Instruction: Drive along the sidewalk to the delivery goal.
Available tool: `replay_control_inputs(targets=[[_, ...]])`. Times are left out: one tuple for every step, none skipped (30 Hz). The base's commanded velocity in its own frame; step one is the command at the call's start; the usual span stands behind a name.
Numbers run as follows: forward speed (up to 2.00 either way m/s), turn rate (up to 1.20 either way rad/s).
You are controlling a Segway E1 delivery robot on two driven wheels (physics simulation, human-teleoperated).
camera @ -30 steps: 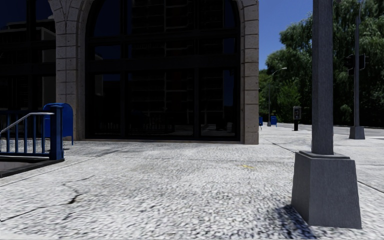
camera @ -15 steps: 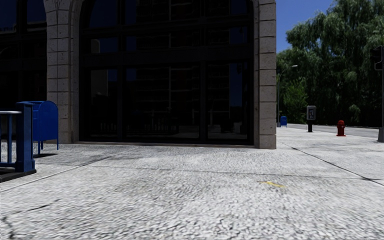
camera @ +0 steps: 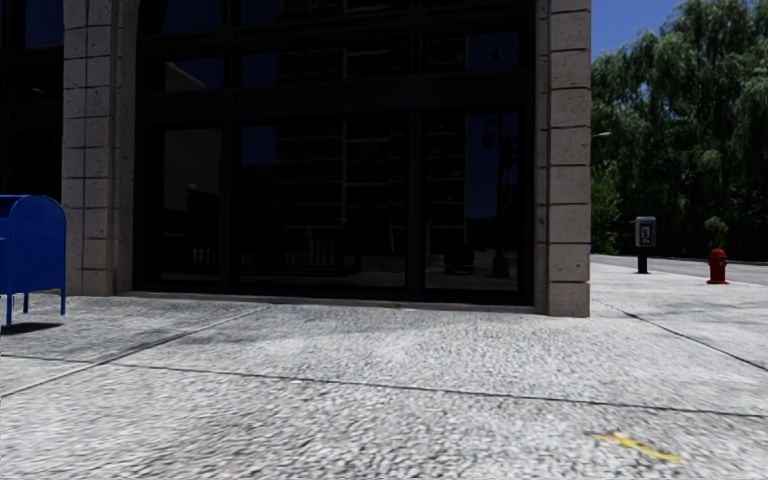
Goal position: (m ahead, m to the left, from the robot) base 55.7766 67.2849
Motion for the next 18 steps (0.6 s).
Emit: replay_control_inputs(targets=[[1.66, 0.24], [1.66, 0.24], [1.66, 0.24], [1.66, 0.24], [1.66, 0.24], [1.66, 0.24], [1.65, 0.24], [1.65, 0.24], [1.65, 0.24], [1.65, 0.24], [1.65, 0.24], [1.65, 0.24], [1.63, 0.24], [1.60, 0.24], [1.60, 0.24], [1.58, 0.24], [1.58, 0.25], [1.57, 0.27]])
